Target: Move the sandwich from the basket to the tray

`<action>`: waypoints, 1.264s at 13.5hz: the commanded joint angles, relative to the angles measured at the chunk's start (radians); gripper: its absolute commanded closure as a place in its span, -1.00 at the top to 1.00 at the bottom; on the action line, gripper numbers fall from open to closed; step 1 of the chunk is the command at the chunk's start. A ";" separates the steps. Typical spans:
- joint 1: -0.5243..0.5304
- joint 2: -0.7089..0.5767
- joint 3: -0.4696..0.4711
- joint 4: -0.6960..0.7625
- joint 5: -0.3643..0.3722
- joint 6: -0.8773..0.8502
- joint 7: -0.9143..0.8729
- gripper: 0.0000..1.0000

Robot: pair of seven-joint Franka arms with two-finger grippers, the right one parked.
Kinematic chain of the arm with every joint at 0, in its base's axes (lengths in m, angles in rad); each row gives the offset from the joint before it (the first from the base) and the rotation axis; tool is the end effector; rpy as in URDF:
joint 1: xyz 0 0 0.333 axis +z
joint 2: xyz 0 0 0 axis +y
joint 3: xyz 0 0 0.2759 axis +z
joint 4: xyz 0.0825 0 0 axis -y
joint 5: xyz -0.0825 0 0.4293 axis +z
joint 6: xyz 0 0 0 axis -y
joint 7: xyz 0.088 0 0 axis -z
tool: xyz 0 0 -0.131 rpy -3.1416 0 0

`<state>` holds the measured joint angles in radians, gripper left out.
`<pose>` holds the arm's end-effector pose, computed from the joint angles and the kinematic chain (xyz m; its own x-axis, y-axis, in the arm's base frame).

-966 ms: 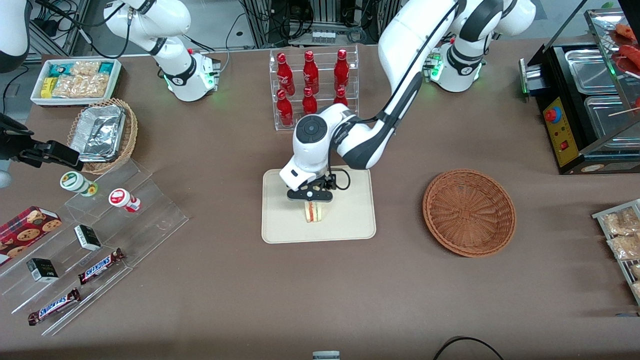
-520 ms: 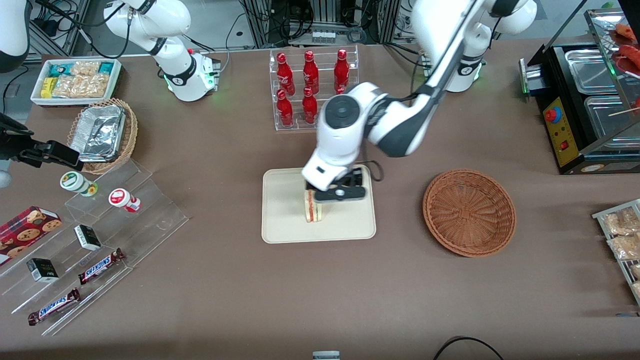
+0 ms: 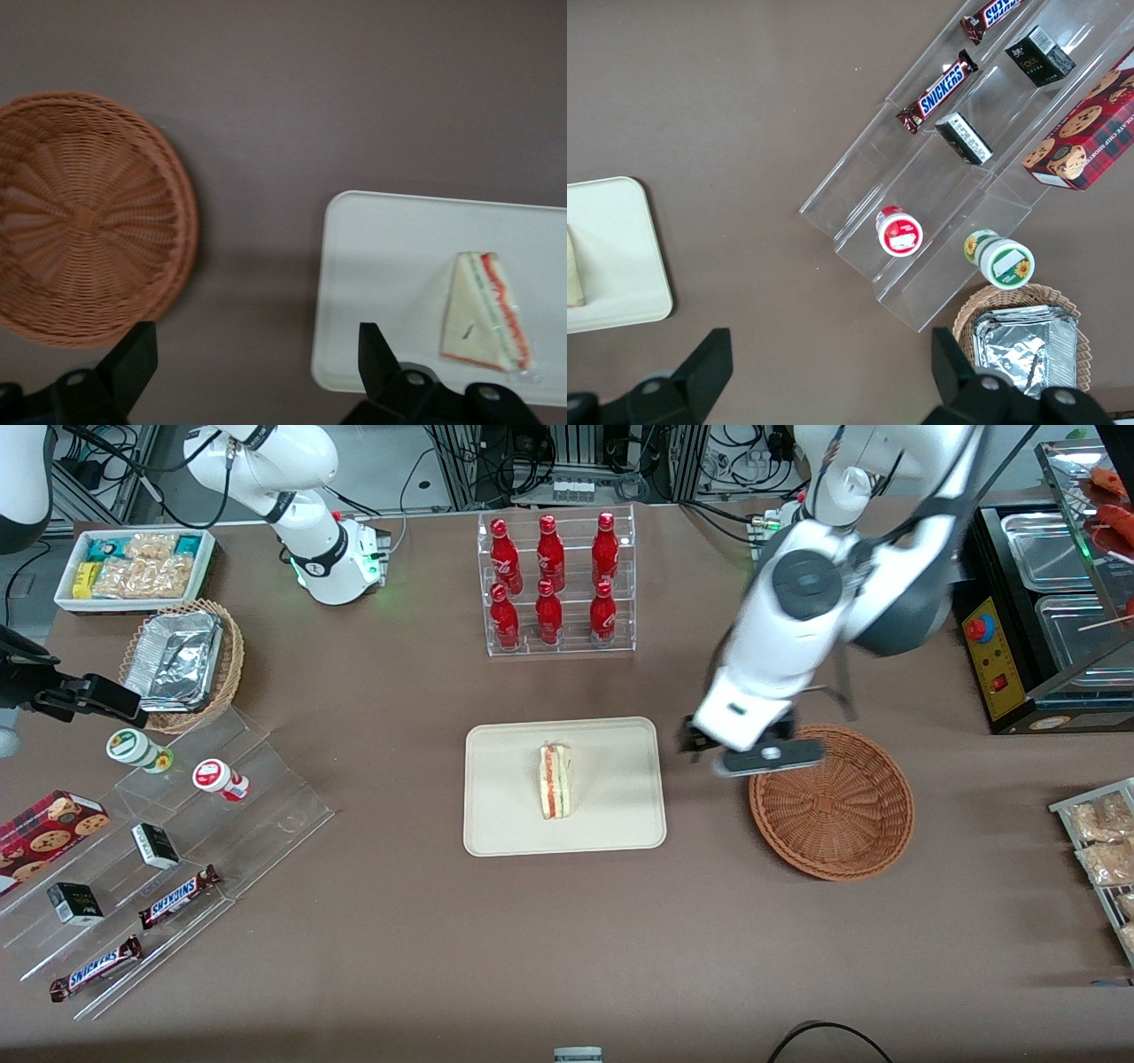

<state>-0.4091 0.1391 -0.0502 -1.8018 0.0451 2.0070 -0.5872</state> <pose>0.5815 -0.2827 0.3917 0.9911 0.1107 0.0743 0.1104 -0.9939 0.0073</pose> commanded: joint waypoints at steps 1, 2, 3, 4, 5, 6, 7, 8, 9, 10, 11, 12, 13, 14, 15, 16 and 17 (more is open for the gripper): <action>0.081 -0.081 -0.011 -0.059 -0.014 -0.048 0.117 1.00; 0.117 -0.094 -0.011 -0.057 -0.017 -0.059 0.162 1.00; 0.150 -0.110 -0.011 -0.056 -0.028 -0.074 0.202 1.00; 0.182 -0.121 -0.011 -0.051 -0.034 -0.097 0.242 1.00; 0.214 -0.133 -0.011 -0.048 -0.034 -0.109 0.277 1.00; 0.239 -0.147 -0.010 -0.047 -0.036 -0.115 0.306 1.00; 0.260 -0.159 -0.010 -0.038 -0.036 -0.137 0.317 1.00; 0.269 -0.170 -0.008 -0.024 -0.034 -0.163 0.325 1.00; 0.276 -0.173 -0.003 -0.008 -0.034 -0.183 0.339 1.00; 0.288 -0.176 0.013 0.016 -0.034 -0.204 0.354 1.00; 0.291 -0.176 0.024 0.042 -0.034 -0.235 0.383 1.00; 0.291 -0.173 0.033 0.067 -0.034 -0.255 0.403 1.00; 0.291 -0.173 0.058 0.079 -0.036 -0.270 0.418 1.00; 0.291 -0.174 0.084 0.085 -0.050 -0.280 0.443 1.00; 0.291 -0.173 0.105 0.100 -0.071 -0.284 0.470 1.00; 0.289 -0.171 0.134 0.113 -0.080 -0.296 0.506 1.00; 0.289 -0.165 0.139 0.134 -0.080 -0.309 0.518 1.00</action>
<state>-0.1234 -0.0346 0.0690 -1.7146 -0.0088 1.7419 -0.1184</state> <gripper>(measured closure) 0.000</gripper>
